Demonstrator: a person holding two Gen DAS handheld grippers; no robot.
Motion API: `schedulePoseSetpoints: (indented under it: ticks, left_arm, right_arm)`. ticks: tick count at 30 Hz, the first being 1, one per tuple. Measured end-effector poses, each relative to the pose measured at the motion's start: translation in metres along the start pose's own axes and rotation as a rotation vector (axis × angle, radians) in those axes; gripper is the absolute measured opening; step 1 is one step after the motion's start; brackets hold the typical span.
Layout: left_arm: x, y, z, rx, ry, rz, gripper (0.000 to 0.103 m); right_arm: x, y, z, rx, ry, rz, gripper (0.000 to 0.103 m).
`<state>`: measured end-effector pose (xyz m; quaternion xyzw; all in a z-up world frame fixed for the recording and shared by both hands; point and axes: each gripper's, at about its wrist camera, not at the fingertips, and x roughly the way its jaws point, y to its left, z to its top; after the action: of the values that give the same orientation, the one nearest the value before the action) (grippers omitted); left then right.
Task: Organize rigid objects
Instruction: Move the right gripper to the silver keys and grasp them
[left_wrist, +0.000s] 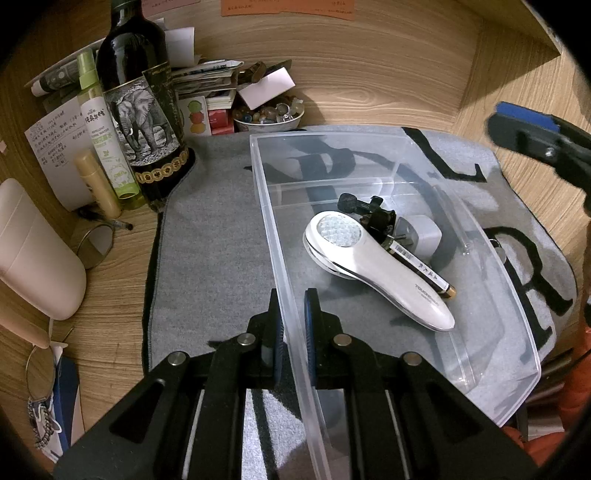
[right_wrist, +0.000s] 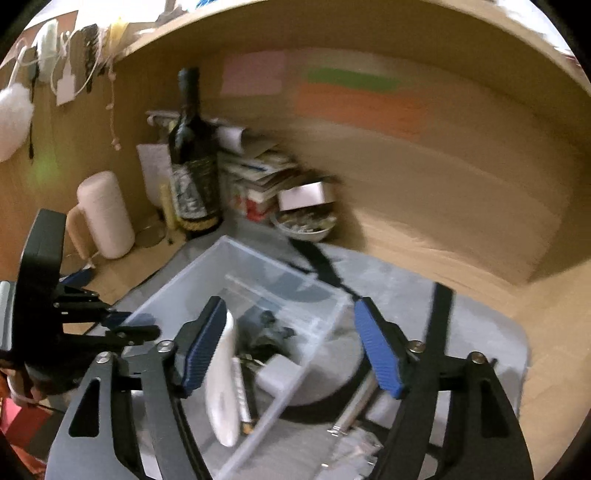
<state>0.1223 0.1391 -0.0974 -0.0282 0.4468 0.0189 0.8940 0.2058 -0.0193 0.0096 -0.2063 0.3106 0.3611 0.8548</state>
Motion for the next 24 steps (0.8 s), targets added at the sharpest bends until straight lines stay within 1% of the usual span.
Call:
schedulePoseSetpoints:
  ticks: [4,8,13,21,24]
  left_arm:
    - [0.000,0.000,0.000,-0.001,0.000,-0.001,0.010]
    - [0.000,0.000,0.000,0.000,0.000,0.000,0.010]
    - [0.000,0.000,0.000,-0.001,-0.001,-0.001,0.010]
    - [-0.001,0.001,0.000,-0.004,-0.003,-0.003,0.010]
    - [-0.001,0.001,0.000,-0.004,-0.003,-0.003,0.010]
  right_arm:
    - [-0.015,-0.019,-0.009,0.035,-0.010,-0.049,0.072]
    - [-0.020,-0.034,-0.024,0.067,0.014,-0.091,0.072]
    - [-0.010,-0.050,-0.053,0.120,0.092,-0.118,0.072]
    - [0.019,-0.065,-0.109,0.221,0.253,-0.117,0.072]
    - [0.025,-0.069,-0.120,0.251,0.277,-0.111,0.072]
